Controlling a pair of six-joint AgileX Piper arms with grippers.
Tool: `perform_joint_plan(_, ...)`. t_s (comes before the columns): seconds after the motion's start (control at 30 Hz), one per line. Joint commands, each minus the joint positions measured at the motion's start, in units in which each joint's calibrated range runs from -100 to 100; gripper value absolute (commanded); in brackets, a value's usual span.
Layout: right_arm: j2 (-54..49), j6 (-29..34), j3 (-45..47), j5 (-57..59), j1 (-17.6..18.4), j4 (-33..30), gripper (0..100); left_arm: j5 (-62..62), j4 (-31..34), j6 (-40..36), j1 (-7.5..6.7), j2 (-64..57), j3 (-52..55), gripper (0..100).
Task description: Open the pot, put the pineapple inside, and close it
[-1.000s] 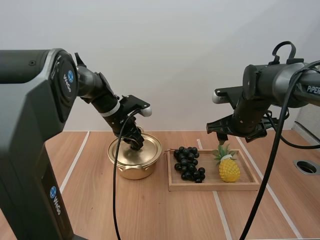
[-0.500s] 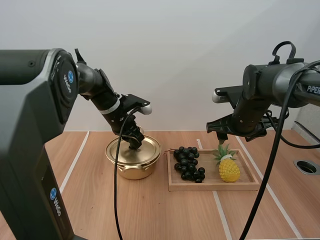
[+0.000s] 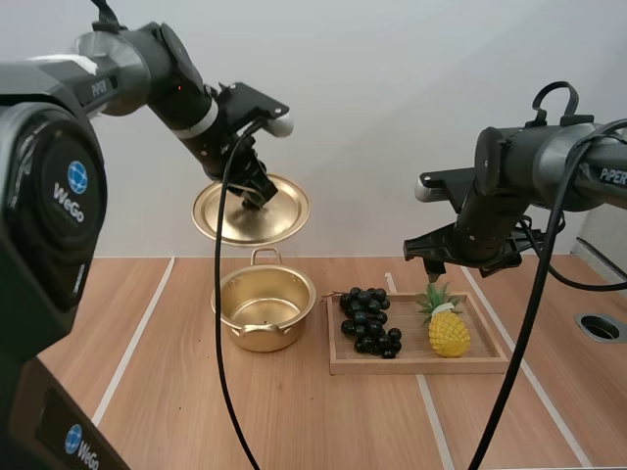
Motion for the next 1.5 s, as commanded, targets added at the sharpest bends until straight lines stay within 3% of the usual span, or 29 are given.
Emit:
perform_joint_plan(0.0,-0.47,-0.50,0.20,-0.83,-0.21,-0.16,100,-5.25,-0.63,-2.30,0.03,-4.25,-3.12,0)
perform_joint_plan(0.13,-0.47,-0.50,0.20,-0.83,-0.21,-0.16,100,-20.68,-1.36,-5.01,0.03,-9.32,-5.27,0)
perform_joint_plan(0.3,-0.47,-0.59,0.20,-1.45,-0.21,0.13,100,-49.38,-6.94,-10.64,0.03,-16.63,-5.55,0)
perform_joint_plan(0.5,-0.47,-1.64,0.20,-1.45,-0.21,1.22,100,-86.36,-16.13,-10.98,0.03,-23.51,-5.55,0)
perform_joint_plan(0.6,-0.47,-1.64,0.20,-2.16,-0.21,1.84,100,-100.92,-16.26,-10.98,0.03,-26.16,-5.55,0)
perform_joint_plan(0.77,-0.47,-1.64,0.20,-3.59,-0.21,2.12,100,-116.58,-16.26,-13.51,0.03,-29.72,-5.55,0)
perform_joint_plan(0.97,-0.47,-1.64,0.20,-4.18,-0.21,2.12,100,-125.21,-15.42,-21.11,0.03,-32.98,-5.55,0)
perform_joint_plan(1.03,-0.47,-1.64,0.20,-4.18,-0.21,2.12,100,-128.71,-12.81,-23.75,0.03,-33.82,-5.55,0)
perform_joint_plan(1.3,-0.47,-1.64,0.20,-4.70,-0.21,2.12,100,-137.45,11.82,-40.13,0.03,-35.82,-5.55,0)
perform_joint_plan(1.47,-0.47,-1.64,0.20,-6.23,-0.21,2.01,100,-138.07,16.03,-44.95,0.03,-35.82,-5.55,0)
